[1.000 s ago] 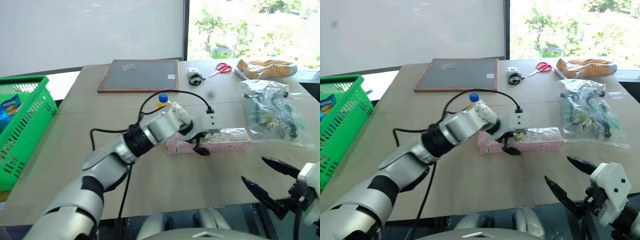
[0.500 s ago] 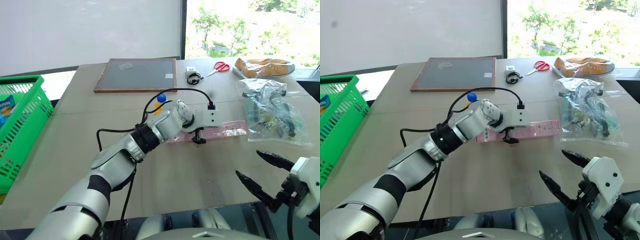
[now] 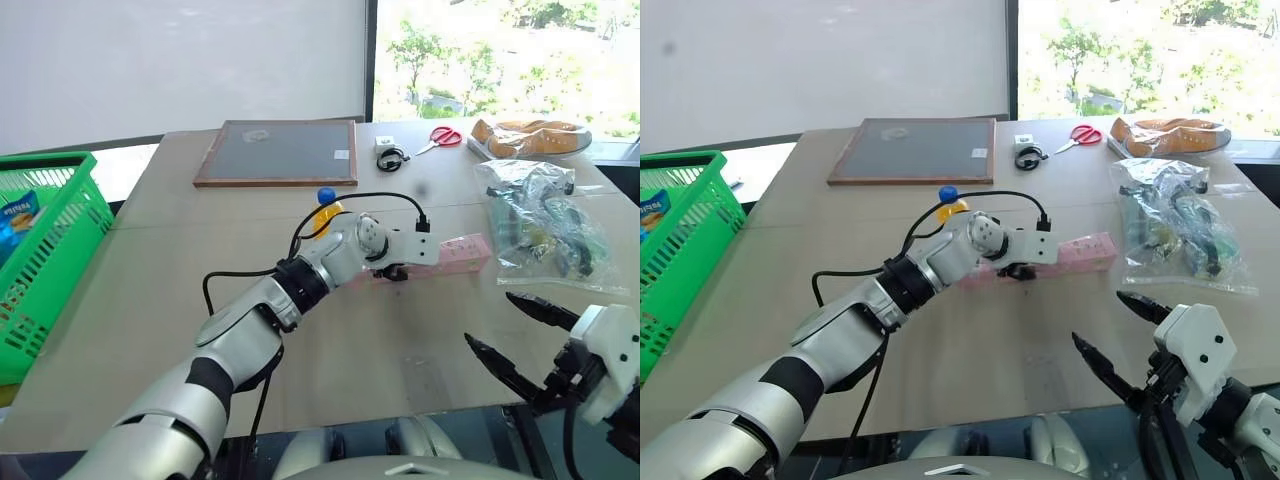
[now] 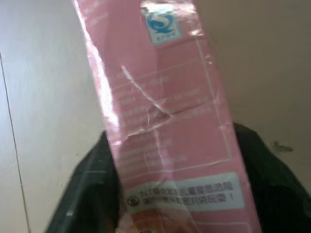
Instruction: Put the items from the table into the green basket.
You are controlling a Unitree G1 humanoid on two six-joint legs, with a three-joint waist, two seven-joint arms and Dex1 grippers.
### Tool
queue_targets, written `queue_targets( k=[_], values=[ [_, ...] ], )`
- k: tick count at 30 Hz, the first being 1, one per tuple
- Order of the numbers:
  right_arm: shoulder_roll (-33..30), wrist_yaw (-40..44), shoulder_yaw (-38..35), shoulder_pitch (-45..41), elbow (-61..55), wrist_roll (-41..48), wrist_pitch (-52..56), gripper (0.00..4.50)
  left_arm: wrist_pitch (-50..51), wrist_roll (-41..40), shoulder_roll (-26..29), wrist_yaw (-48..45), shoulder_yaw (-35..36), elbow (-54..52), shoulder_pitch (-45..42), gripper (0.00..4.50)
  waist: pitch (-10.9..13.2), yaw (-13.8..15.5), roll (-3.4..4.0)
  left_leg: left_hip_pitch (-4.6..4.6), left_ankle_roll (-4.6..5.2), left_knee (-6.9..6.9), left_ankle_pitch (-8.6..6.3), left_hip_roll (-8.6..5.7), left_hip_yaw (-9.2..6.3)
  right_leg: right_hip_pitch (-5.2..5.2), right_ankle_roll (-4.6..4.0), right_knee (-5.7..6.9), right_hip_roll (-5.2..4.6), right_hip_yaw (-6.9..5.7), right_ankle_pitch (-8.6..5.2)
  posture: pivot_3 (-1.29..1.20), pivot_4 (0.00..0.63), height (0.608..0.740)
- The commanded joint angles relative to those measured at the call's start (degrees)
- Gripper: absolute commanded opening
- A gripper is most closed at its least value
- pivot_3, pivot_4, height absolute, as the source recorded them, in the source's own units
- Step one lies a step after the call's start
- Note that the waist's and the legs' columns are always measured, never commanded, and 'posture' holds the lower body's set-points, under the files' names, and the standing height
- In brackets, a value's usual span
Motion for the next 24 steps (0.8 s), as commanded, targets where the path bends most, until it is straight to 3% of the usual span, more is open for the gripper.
queue_targets(
  k=[1,5,10,12,14,18,21,24],
  values=[
    [0.23,0.05,0.19,-0.91,-1.64,-0.64,-0.04,4.5,-0.63,-1.33,-0.98,-1.6,3.26,0.93,1.22,1.63,-0.03,0.04,0.05,0.0,0.0,0.04,0.0,0.0,0.0,0.0,0.04,0.0,0.0,0.0,0.02,-0.35,0.053,0.74],
    [0.84,0.61,-0.1,-1.93,-1.64,-0.89,0.2,4.5,3.03,-5.31,-1.2,-5.04,8.8,-3.92,1.19,1.63,-0.1,-0.17,0.16,-0.04,0.0,0.1,0.0,0.0,-0.01,-0.01,0.07,0.01,0.0,0.0,0.05,-0.35,0.048,0.74],
    [1.07,2.62,-1.02,-4.61,-1.64,1.38,-2.26,4.5,15.68,-17.27,-1.57,-8.44,23.24,-14.69,-3.24,1.63,-0.13,-0.39,0.21,-0.52,0.03,0.12,-0.04,-0.01,-0.01,-0.48,0.08,0.02,0.01,-0.01,0.03,-0.33,0.039,0.74],
    [0.41,2.88,-1.1,-6.71,-1.64,3.95,-3.29,4.5,19.31,-22.5,-1.52,-7.93,29.74,-15.96,-5.68,1.63,-0.13,-0.51,0.21,-1.06,0.02,0.27,-0.01,-0.01,-0.04,-1.01,0.08,0.12,0.02,-0.05,0.06,-0.33,0.039,0.74],
    [-0.51,2.3,-0.9,-9.88,-1.64,5.81,-4.67,4.5,20.5,-25.48,-0.53,-6.06,34.85,-15.65,-7.42,1.63,-0.18,-0.76,0.28,-1.02,0.02,0.32,-0.02,-0.01,-0.04,-0.95,0.09,0.11,0.02,-0.05,0.05,-0.3,0.028,0.74],
    [-5.11,-3.33,0.11,-23.78,-1.1,14.62,-1.61,4.5,22.45,-30.07,3.8,2.01,47.7,-13.42,-11.6,1.63,-0.35,-1.62,0.49,-0.85,0.03,0.33,-0.01,-0.02,-0.03,-0.8,0.09,0.16,0.05,-0.03,0.05,-0.26,0.023,0.74],
    [-7.13,-6.68,7.71,-38.64,2.79,15.86,3.42,4.5,20.5,-30.24,8.09,10.98,55.48,-12.31,-13.88,1.63,-0.36,-1.9,0.41,-0.79,0.01,0.39,0.0,-0.02,-0.06,-0.88,0.15,0.33,0.07,-0.03,0.11,-0.2,0.011,0.74],
    [-2.16,-10.48,18.86,-56.8,10.62,16.53,9.73,4.5,16.92,-26.58,14.69,16.91,57.08,-12.81,-12.67,1.63,-0.39,-1.88,0.22,-0.63,-0.25,0.39,0.16,-0.06,-0.31,-0.88,0.09,0.47,0.12,-0.01,0.15,-0.12,0.0,0.74]
  ],
)
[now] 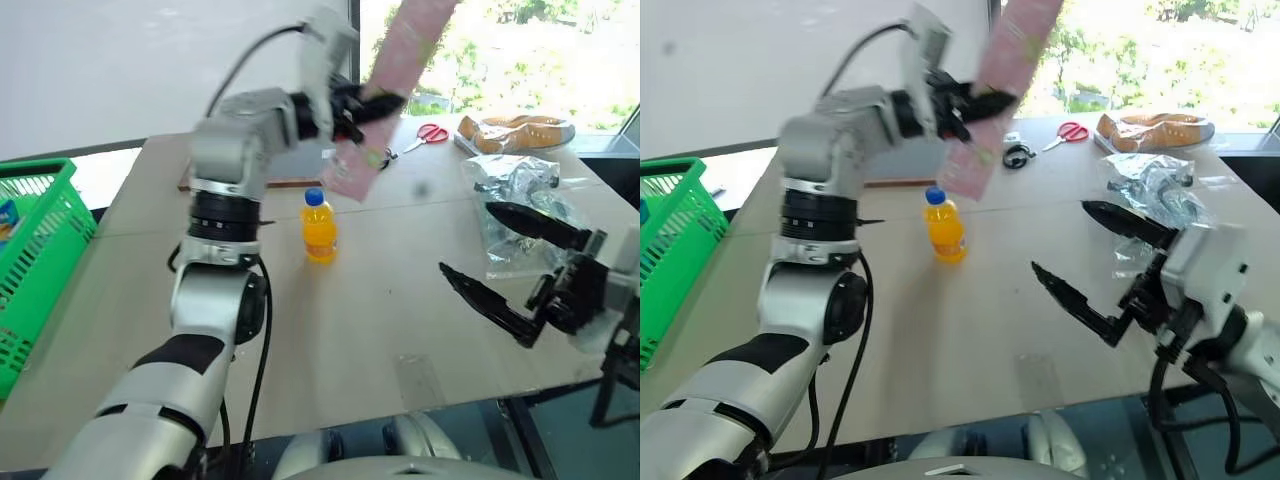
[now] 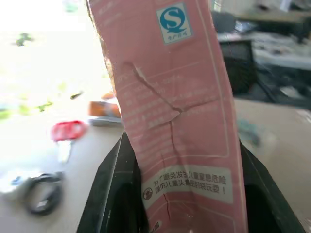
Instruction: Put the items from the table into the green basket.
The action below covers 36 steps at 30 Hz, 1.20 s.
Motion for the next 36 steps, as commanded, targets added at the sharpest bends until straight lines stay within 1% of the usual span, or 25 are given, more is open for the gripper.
queue_targets(
  k=[1,2,3,5,8,10,11,12,15,17,20,22,26,30,31,32,34,36],
  values=[
    [5.88,-4.1,11.15,-16.23,8.83,1.12,7.29,4.5,-5.22,3.48,7.17,7.71,4.03,-1.89,-0.3,1.63,-0.02,0.5,-0.16,0.13,-0.19,-0.04,0.11,-0.1,-0.11,0.04,-0.01,0.05,-0.01,0.09,0.0,-0.08,0.0,0.74],
    [8.23,-4.41,13.83,-21.37,12.2,1.83,10.27,4.5,-7.03,4.79,9.52,9.59,4.32,-1.61,0.42,1.63,-0.04,1.57,-0.18,0.32,-0.32,-0.25,0.2,-0.17,-0.13,0.08,-0.01,0.12,-0.03,0.2,-0.01,-0.05,0.0,0.74],
    [10.05,-4.03,15.91,-25.6,15.02,1.13,12.0,4.5,-7.56,4.88,11.32,10.61,5.45,-1.12,0.8,1.63,-0.06,2.3,-0.25,0.32,-0.38,-0.34,0.23,-0.19,-0.19,0.05,-0.02,0.1,-0.05,0.17,-0.01,-0.04,0.0,0.74],
    [13.36,-0.33,17.94,-33.14,20.06,3.19,14.85,4.5,-9.2,4.92,15.23,13.67,8.42,1.22,0.91,1.63,0.0,4.11,-0.37,0.43,-0.46,-0.42,0.27,-0.24,-0.28,-0.06,-0.04,0.22,-0.05,0.18,-0.01,0.01,0.0,0.74],
    [15.06,5.3,19.93,-41.31,25.7,3.73,19.71,4.5,-15.41,8.36,21.49,16.22,7.83,5.54,1.63,1.63,-0.11,6.99,-0.69,0.19,-0.57,-0.44,0.31,-0.54,-0.69,-0.7,-0.05,0.57,-0.15,0.13,0.0,0.07,0.0,0.74],
    [15.36,8.55,20.75,-44.65,27.7,3.51,22.03,4.5,-18.83,10.71,24.65,17.81,6.41,9.37,1.49,1.63,-0.25,8.81,-0.93,-0.34,-0.69,-0.3,0.33,-0.69,-0.95,-1.29,-0.07,0.66,-0.16,0.08,0.01,0.11,0.0,0.74],
    [15.64,9.57,20.94,-45.87,28.47,3.17,22.91,4.5,-20.29,11.68,25.81,18.54,5.81,11.21,1.27,1.63,-0.34,10.09,-1.06,-0.41,-0.7,-0.31,0.33,-0.8,-1.03,-1.39,-0.09,0.72,-0.25,0.03,0.02,0.12,0.0,0.74],
    [16.17,10.64,21.09,-47.0,29.2,2.52,23.19,4.5,-22.29,12.62,26.99,18.89,5.23,13.11,1.2,1.63,-0.38,10.66,-1.13,-0.41,-0.7,-0.32,0.33,-0.93,-1.08,-1.42,-0.09,0.72,-0.35,-0.05,0.02,0.13,0.0,0.74],
    [18.98,10.9,21.82,-51.71,32.67,1.41,25.7,4.5,-30.97,17.17,32.59,19.96,2.69,24.1,1.27,1.63,-0.53,12.87,-1.36,-0.4,-0.69,-0.4,0.33,-1.08,-1.09,-1.44,-0.09,0.67,-0.49,-0.1,0.03,0.18,0.0,0.74],
    [20.52,10.86,21.96,-53.09,33.7,0.3,26.71,4.5,-35.62,19.33,35.1,20.86,1.07,30.57,0.82,1.63,-0.58,13.69,-1.44,-0.4,-0.69,-0.38,0.33,-1.15,-1.08,-1.45,-0.1,0.68,-0.53,-0.14,0.03,0.2,0.0,0.74],
    [22.04,9.35,22.02,-54.26,34.26,-1.85,28.87,4.5,-41.98,23.53,38.49,22.74,-2.44,39.51,0.1,1.63,-0.81,15.21,-1.8,-0.39,-0.72,-0.39,0.34,-1.16,-1.13,-1.47,-0.1,0.76,-0.53,-0.29,0.03,0.21,0.0,0.74],
    [22.4,8.96,21.66,-54.38,34.02,-2.6,30.07,4.5,-44.42,25.85,39.83,23.74,-4.42,43.63,-0.63,1.63,-0.89,16.06,-1.94,-0.4,-0.72,-0.38,0.34,-1.16,-1.13,-1.48,-0.11,0.79,-0.55,-0.33,0.03,0.21,0.0,0.74],
    [22.37,8.49,20.91,-54.09,33.37,-3.63,32.6,4.5,-48.46,29.37,40.79,25.67,-7.66,49.71,-2.11,1.63,-1.1,17.41,-2.27,-0.4,-0.71,-0.38,0.34,-1.18,-1.12,-1.47,-0.15,0.81,-0.6,-0.4,0.06,0.2,0.0,0.74],
    [23.38,5.68,18.92,-53.96,33.22,-4.09,34.56,4.5,-50.43,31.94,40.85,28.98,-9.77,53.81,-1.64,1.63,-1.18,17.83,-2.38,-0.4,-0.71,-0.37,0.33,-1.19,-1.13,-1.48,-0.15,0.85,-0.69,-0.59,0.06,0.2,0.0,0.74],
    [23.71,4.88,18.34,-54.16,33.44,-4.35,34.83,4.5,-50.6,32.48,40.77,29.95,-10.21,54.48,-1.17,1.63,-1.19,17.79,-2.41,-0.4,-0.71,-0.38,0.33,-1.19,-1.12,-1.5,-0.15,0.86,-0.71,-0.66,0.06,0.15,0.0,0.74],
    [23.86,4.28,17.81,-54.33,33.39,-4.36,35.23,4.5,-50.22,32.24,40.61,30.55,-9.91,55.15,-0.47,1.63,-1.22,17.57,-2.45,-0.4,-0.71,-0.38,0.33,-1.19,-1.11,-1.53,-0.15,0.9,-0.74,-0.72,0.06,0.15,0.0,0.74],
    [23.88,3.59,16.88,-54.29,32.44,-3.91,36.36,4.5,-50.07,32.2,40.55,31.79,-9.71,56.12,1.72,1.63,-1.31,17.28,-2.57,-0.4,-0.71,-0.37,0.33,-1.25,-1.05,-1.76,-0.16,1.37,-0.88,-0.79,0.06,0.15,0.0,0.74],
    [23.78,3.13,16.11,-53.86,31.03,-3.29,37.28,4.5,-46.41,28.3,40.2,27.53,-6.29,57.23,3.6,1.63,-1.33,16.96,-2.56,-0.4,-0.71,-0.41,0.33,-1.33,-1.01,-1.93,-0.16,1.61,-0.99,-0.81,0.06,0.15,0.0,0.74]
  ],
)
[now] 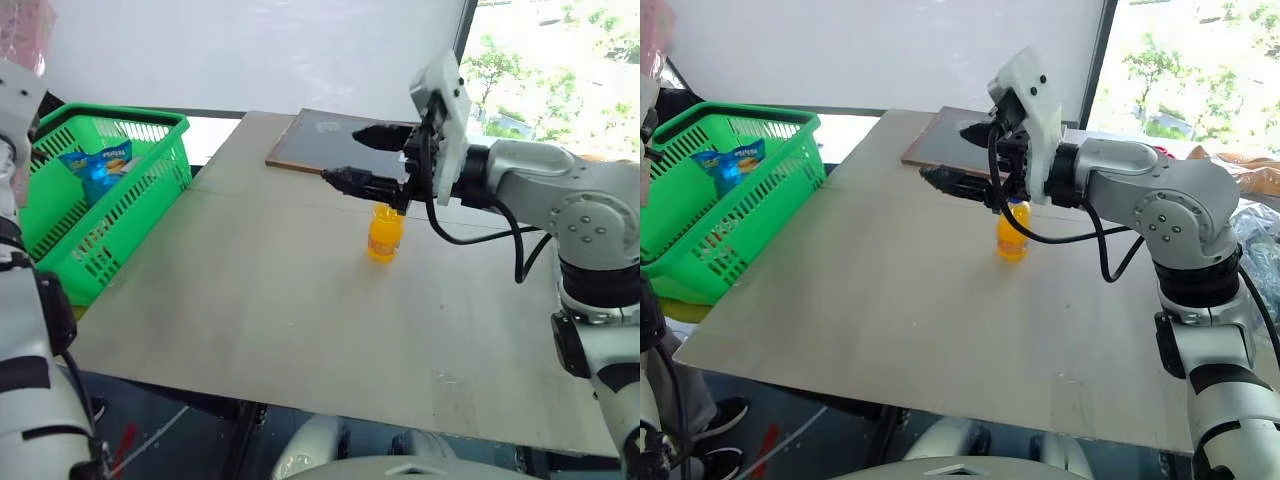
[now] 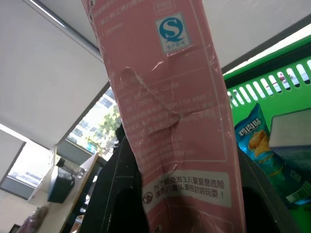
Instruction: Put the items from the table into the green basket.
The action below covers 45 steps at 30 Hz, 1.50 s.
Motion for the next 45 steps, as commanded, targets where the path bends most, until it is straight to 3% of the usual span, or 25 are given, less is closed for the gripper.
queue_targets(
  k=[1,2,5,7,11,13,15,18,21,25,27,29,31,35,41,45],
  values=[
    [-0.15,-1.18,-3.52,-0.74,-3.81,1.25,1.16,4.5,4.51,-4.68,0.57,-1.28,4.62,1.18,1.83,1.63,0.0,-0.65,-0.01,0.0,0.0,-0.01,0.0,0.0,0.01,-0.02,0.0,0.01,0.0,-0.01,0.0,0.15,0.0,0.74],
    [-0.07,-1.35,-3.91,-0.53,-4.32,1.5,1.5,4.5,5.17,-4.78,0.74,-0.36,4.88,1.14,2.42,2.22,-0.01,-1.12,-0.02,-0.01,0.0,-0.02,0.0,0.0,0.01,-0.04,0.0,0.01,0.0,-0.04,0.0,0.15,0.0,0.74],
    [-0.36,-1.42,-5.0,0.42,-5.99,2.02,2.14,4.5,2.43,-6.71,0.18,0.82,6.76,-0.31,2.7,3.26,-0.18,-1.85,-0.3,0.0,0.0,-0.02,0.0,0.0,-0.01,-0.05,0.0,0.02,0.0,-0.11,0.0,0.15,0.0,0.74],
    [-1.12,-0.74,-5.49,1.44,-6.99,1.7,1.86,4.5,-1.29,-8.29,-0.84,-0.92,7.83,-2.33,1.61,4.2,-0.26,-2.25,-0.4,-0.01,0.0,0.01,0.0,0.0,-0.01,-0.04,0.0,0.01,-0.03,-0.14,0.0,0.1,0.0,0.74],
    [-2.66,-0.28,-7.12,4.01,-9.68,2.26,1.55,4.5,-1.73,-14.72,-7.34,-10.35,10.01,-9.86,-1.55,4.2,-0.35,-2.15,-0.54,-0.02,0.0,0.06,0.0,-0.02,-0.02,0.04,0.0,-0.02,-0.11,-0.18,0.0,0.06,0.0,0.74],
    [-4.42,-0.42,-8.95,6.73,-12.38,3.32,1.76,4.5,8.0,-22.55,-14.75,-26.25,7.27,-25.54,3.85,4.2,-0.4,-1.97,-0.48,-0.05,0.01,0.09,0.0,-0.12,-0.12,0.12,0.0,-0.05,-0.2,-0.22,0.0,0.03,0.0,0.74],
    [-7.0,-1.32,-11.31,10.09,-15.16,4.76,3.11,4.5,20.36,-31.1,-19.29,-34.97,3.79,-45.41,14.08,4.2,-0.73,-2.62,0.12,-0.07,0.05,0.12,-0.01,-0.23,-0.17,0.25,-0.01,-0.11,-0.28,-0.16,0.0,-0.01,0.0,0.74],
    [-11.69,-2.86,-15.37,15.98,-19.46,7.38,5.24,4.5,33.73,-37.76,-23.81,-36.39,-0.5,-67.12,27.15,4.2,-1.07,-5.5,0.71,0.03,0.32,0.14,-0.15,-0.39,-0.07,0.38,-0.02,-0.23,-0.37,0.15,0.0,-0.07,0.0,0.74],
    [-16.35,-4.7,-19.59,22.33,-23.9,10.79,6.93,4.5,39.61,-37.18,-25.66,-34.8,-3.69,-74.17,34.54,4.36,-1.01,-10.32,0.67,-0.03,0.37,0.05,-0.19,-0.48,-0.26,0.14,-0.01,-0.26,-0.23,0.45,-0.01,-0.14,0.0,0.74],
    [-19.77,-9.47,-23.98,28.16,-27.73,16.86,6.3,4.5,43.74,-36.96,-26.33,-32.71,-3.57,-77.21,37.96,4.36,-1.16,-16.12,1.01,0.3,0.29,-0.07,-0.14,-0.55,-0.67,0.06,-0.1,-0.4,-0.17,0.46,-0.06,-0.19,0.0,0.74],
    [-20.33,-12.51,-24.69,29.75,-28.66,19.09,5.55,4.5,44.29,-37.18,-26.21,-33.32,-3.69,-77.54,38.0,4.36,-1.14,-17.3,1.08,0.46,0.32,-0.07,-0.17,-0.56,-0.7,0.15,-0.1,-0.29,-0.18,0.48,-0.06,-0.21,0.0,0.74],
    [-20.59,-15.3,-24.54,30.74,-29.2,21.02,4.58,4.5,42.95,-35.8,-26.38,-33.81,-5.13,-75.77,37.2,4.36,-1.12,-17.36,1.25,1.29,0.62,-0.1,-0.37,-0.56,-0.72,0.93,-0.09,-0.35,-0.16,0.51,-0.06,-0.22,0.0,0.74],
    [-21.2,-17.39,-24.01,31.58,-29.63,22.48,3.55,4.5,40.43,-33.41,-27.0,-34.03,-7.43,-73.13,36.11,4.36,-1.13,-16.77,1.59,1.51,0.67,-0.12,-0.41,-0.56,-0.82,1.24,-0.06,-0.63,-0.17,0.39,0.02,-0.23,0.0,0.74],
    [-22.68,-20.35,-23.28,32.28,-29.63,25.09,1.71,4.5,32.08,-25.09,-28.4,-32.6,-13.46,-65.74,33.57,4.36,-1.14,-15.53,1.6,1.36,0.66,0.0,-0.4,-0.62,-1.15,1.39,0.07,-1.13,-0.2,0.06,0.31,-0.23,0.001,0.74],
    [-25.71,-22.51,-22.55,33.05,-29.07,28.03,-1.11,4.5,22.24,-20.47,-34.67,-32.11,-15.69,-52.11,29.13,4.36,-1.14,-15.0,1.6,0.92,0.58,0.08,-0.36,-0.72,-1.15,1.26,0.09,-1.46,-0.31,0.05,0.32,-0.24,0.008,0.74],
    [-27.5,-23.41,-22.1,33.64,-28.99,29.36,-2.89,4.5,18.28,-19.68,-38.93,-32.36,-14.82,-42.76,24.96,2.9,-1.14,-14.98,1.61,0.89,0.83,0.03,-0.51,-0.72,-1.16,1.27,0.09,-1.57,-0.32,0.05,0.31,-0.25,0.013,0.74]
  ],
)
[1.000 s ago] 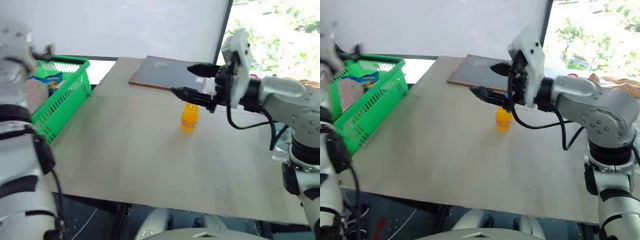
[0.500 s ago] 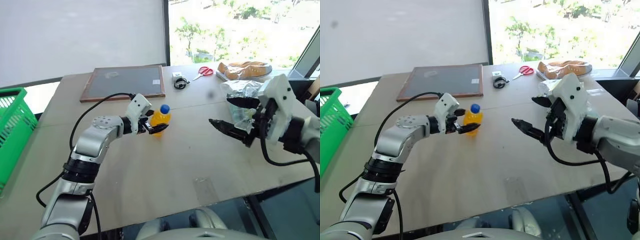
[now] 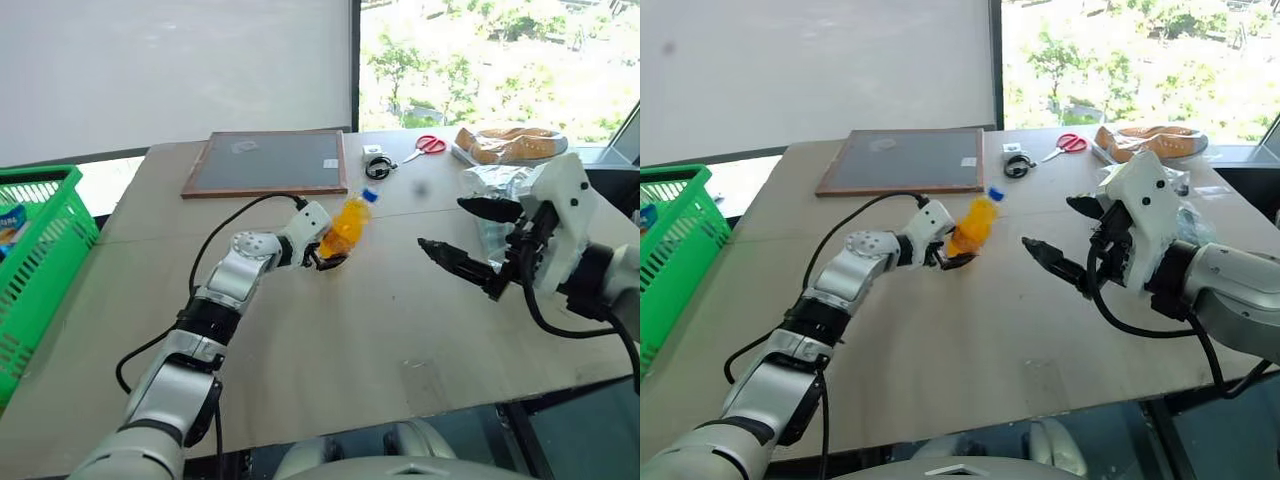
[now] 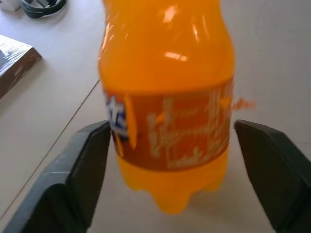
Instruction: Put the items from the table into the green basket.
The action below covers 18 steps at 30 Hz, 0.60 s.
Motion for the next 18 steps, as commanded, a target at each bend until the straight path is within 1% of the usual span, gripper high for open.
queue_targets(
  k=[1,4,7,8,10,12,14,15,18],
  values=[
    [-1.48,-1.2,-0.44,-0.1,-0.19,1.81,-2.94,4.5,-3.8,0.85,-2.48,0.23,1.06,5.91,-3.76,2.84,0.0,0.03,0.0,0.0,0.02,0.01,-0.01,0.0,0.0,0.01,0.0,0.0,-0.01,-0.01,0.0,-0.25,0.013,0.74],
    [-2.54,-1.94,-0.15,0.27,-0.22,2.7,-4.12,4.5,-6.79,2.68,-3.45,0.59,0.85,10.17,-5.71,2.84,0.0,0.18,0.0,0.0,0.07,0.02,-0.04,0.0,-0.01,0.02,0.01,0.0,-0.02,-0.03,0.0,-0.25,0.018,0.74],
    [-3.4,-2.7,0.18,0.84,-0.36,3.37,-5.21,4.5,-6.61,2.43,-4.11,-0.73,1.75,12.61,-7.25,2.84,0.0,0.26,0.0,0.0,0.1,0.04,-0.06,0.0,-0.01,0.05,0.06,0.01,-0.03,-0.04,0.03,-0.26,0.019,0.74],
    [-3.74,-2.92,0.2,1.14,-0.47,3.6,-5.59,4.5,-6.94,2.45,-4.22,-0.94,2.01,12.92,-7.55,3.95,0.0,0.25,0.0,0.01,0.11,0.04,-0.06,0.0,-0.01,0.06,0.07,0.01,-0.04,-0.04,0.04,-0.26,0.02,0.74],
    [-4.23,-3.25,0.37,1.54,-0.65,3.84,-6.23,4.5,-8.16,2.7,-4.32,-0.74,2.41,13.43,-8.09,4.4,0.01,0.13,0.01,0.01,0.12,0.04,-0.07,0.0,-0.02,0.05,0.08,0.01,-0.04,-0.04,0.04,-0.26,0.021,0.74],
    [-4.53,-3.67,0.8,1.47,-0.75,3.99,-6.92,4.5,-8.52,-0.69,-4.06,-1.91,5.52,9.97,-7.92,4.4,0.03,-0.24,0.01,-0.01,0.13,0.03,-0.08,0.0,-0.02,0.04,0.08,0.0,-0.03,-0.04,0.04,-0.27,0.022,0.74],
    [-4.78,-3.79,1.04,1.44,-0.84,4.25,-7.5,4.5,-5.28,-4.7,-3.22,-2.82,9.56,5.58,-7.41,4.4,0.06,-0.62,0.03,-0.09,0.13,0.03,-0.08,0.0,-0.02,-0.03,0.08,-0.01,-0.03,-0.04,0.04,-0.26,0.023,0.74],
    [-4.95,-3.71,1.06,1.55,-0.84,4.37,-7.74,4.5,-3.83,-5.43,-2.6,-3.02,10.61,4.11,-7.02,4.4,0.06,-0.89,0.03,-0.16,0.13,0.03,-0.08,0.0,-0.02,-0.1,0.08,-0.01,-0.03,-0.03,0.04,-0.25,0.023,0.74],
    [-4.95,-2.99,2.14,1.41,-0.23,3.61,-8.32,4.5,-2.39,-3.68,0.17,-3.64,10.06,1.44,-4.99,4.4,0.04,-1.29,0.05,-0.17,0.12,0.03,-0.07,0.0,-0.02,-0.14,0.08,0.0,-0.01,-0.01,0.04,-0.21,0.02,0.74]
  ],
)
